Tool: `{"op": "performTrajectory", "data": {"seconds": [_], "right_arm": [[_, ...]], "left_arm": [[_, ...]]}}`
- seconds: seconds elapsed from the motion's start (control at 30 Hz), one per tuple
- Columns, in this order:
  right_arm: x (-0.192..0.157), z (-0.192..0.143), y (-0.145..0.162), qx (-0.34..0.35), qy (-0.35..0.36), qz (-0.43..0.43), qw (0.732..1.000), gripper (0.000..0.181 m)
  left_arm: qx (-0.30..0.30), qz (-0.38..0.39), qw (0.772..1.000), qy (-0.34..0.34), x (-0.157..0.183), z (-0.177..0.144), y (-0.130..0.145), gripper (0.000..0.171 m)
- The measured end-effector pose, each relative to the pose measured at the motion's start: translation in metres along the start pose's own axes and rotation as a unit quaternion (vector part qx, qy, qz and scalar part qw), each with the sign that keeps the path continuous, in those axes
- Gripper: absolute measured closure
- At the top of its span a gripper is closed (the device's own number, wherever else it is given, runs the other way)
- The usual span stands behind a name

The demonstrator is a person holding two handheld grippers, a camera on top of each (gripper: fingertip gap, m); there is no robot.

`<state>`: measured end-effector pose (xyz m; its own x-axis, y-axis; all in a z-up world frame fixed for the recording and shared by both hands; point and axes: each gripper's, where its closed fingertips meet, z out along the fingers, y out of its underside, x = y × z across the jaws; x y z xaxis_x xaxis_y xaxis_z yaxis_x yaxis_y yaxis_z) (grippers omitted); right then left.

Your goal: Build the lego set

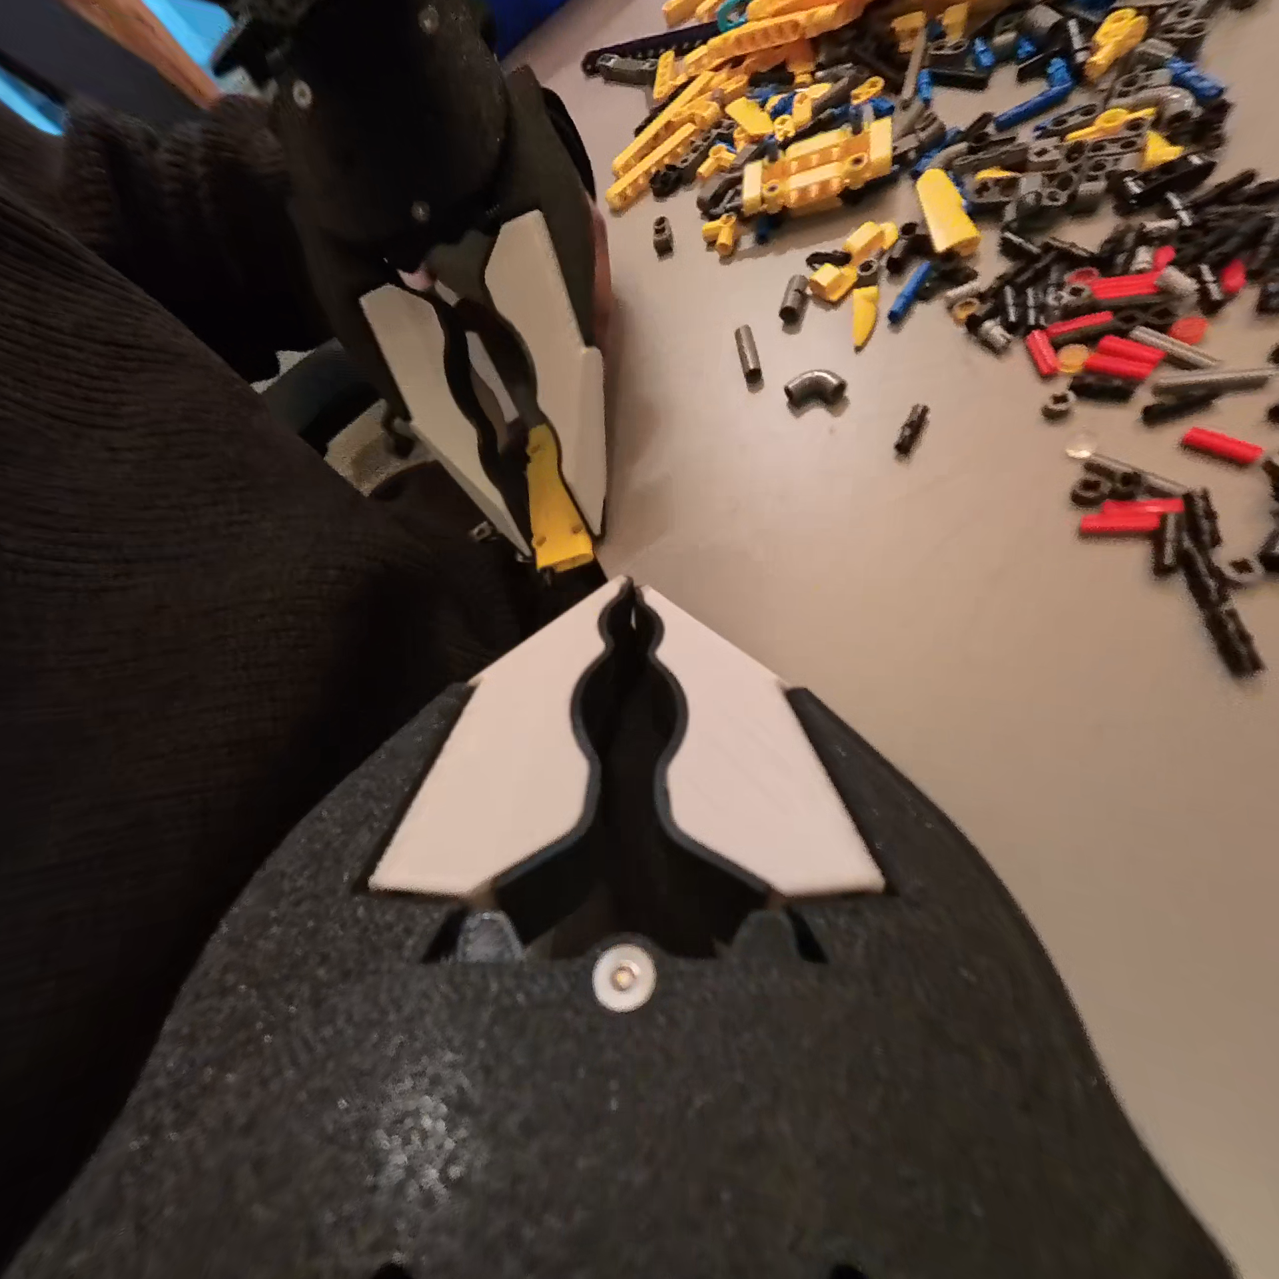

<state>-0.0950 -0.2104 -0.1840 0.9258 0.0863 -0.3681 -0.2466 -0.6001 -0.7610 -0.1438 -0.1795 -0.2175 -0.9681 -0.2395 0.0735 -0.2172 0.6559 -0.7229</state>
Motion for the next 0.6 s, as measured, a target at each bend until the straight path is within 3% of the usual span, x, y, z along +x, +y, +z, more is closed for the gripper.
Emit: {"op": "performTrajectory", "data": {"seconds": [0.23,0.43,0.6], "right_arm": [[-0.022,-0.001,0.034,0.016,0.019,0.012,1.0,0.18],[-0.028,0.044,0.1,-0.105,0.02,-0.072,0.992,0.168],[-0.033,0.074,0.121,-0.176,-0.009,-0.153,0.972,0.168]], "left_arm": [[0.023,-0.009,0.999,-0.026,-0.007,-0.007,-0.004,0.148],[0.0,0.003,0.999,-0.041,-0.008,-0.001,0.001,0.148],[0.002,-0.007,0.999,-0.035,-0.008,-0.002,0.001,0.148]]}}
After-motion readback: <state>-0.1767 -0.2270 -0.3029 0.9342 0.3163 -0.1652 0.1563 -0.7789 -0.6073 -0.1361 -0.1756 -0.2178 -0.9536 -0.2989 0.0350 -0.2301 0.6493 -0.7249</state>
